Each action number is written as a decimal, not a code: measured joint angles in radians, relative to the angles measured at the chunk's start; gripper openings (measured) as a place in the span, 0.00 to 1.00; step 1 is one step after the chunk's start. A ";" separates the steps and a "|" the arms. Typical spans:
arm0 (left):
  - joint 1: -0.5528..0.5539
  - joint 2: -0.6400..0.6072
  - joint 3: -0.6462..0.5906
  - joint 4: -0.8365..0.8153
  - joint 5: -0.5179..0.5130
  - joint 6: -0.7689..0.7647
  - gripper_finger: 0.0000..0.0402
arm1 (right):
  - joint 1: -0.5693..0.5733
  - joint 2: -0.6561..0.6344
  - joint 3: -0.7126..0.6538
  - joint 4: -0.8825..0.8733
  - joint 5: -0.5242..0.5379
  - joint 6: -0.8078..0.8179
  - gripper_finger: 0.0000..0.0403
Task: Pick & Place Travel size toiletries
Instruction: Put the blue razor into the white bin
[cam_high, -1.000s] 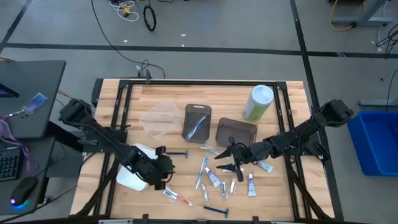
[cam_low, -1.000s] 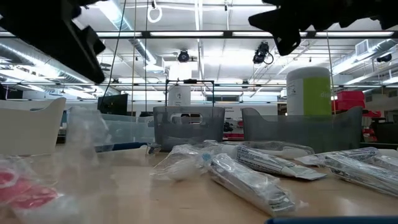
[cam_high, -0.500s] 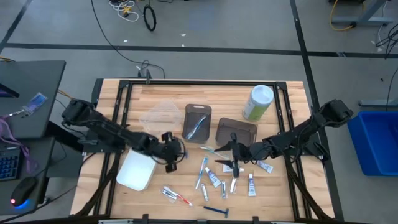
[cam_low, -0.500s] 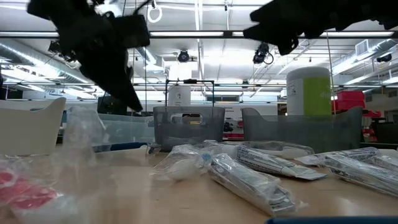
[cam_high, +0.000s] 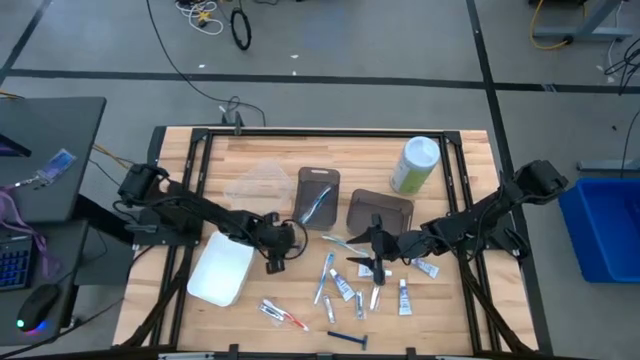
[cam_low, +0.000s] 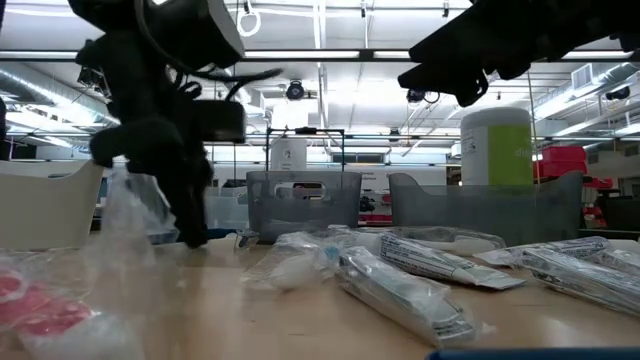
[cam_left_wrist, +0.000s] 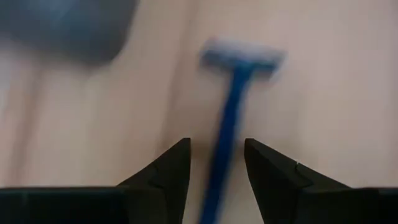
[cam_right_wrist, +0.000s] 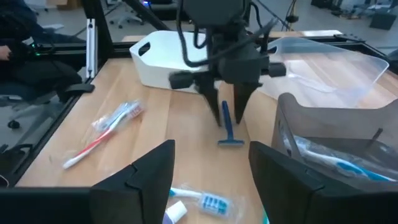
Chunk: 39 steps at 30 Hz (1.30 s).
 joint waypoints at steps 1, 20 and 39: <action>0.002 0.012 0.005 0.004 0.002 0.003 0.38 | 0.000 0.000 0.000 -0.002 0.000 0.000 0.52; -0.077 -0.162 0.232 -0.361 0.049 -0.088 0.11 | 0.000 0.000 0.000 -0.043 0.000 0.008 0.51; -0.551 -0.214 0.219 -0.859 0.009 -1.290 0.11 | 0.000 0.000 0.000 -0.098 0.000 0.083 0.47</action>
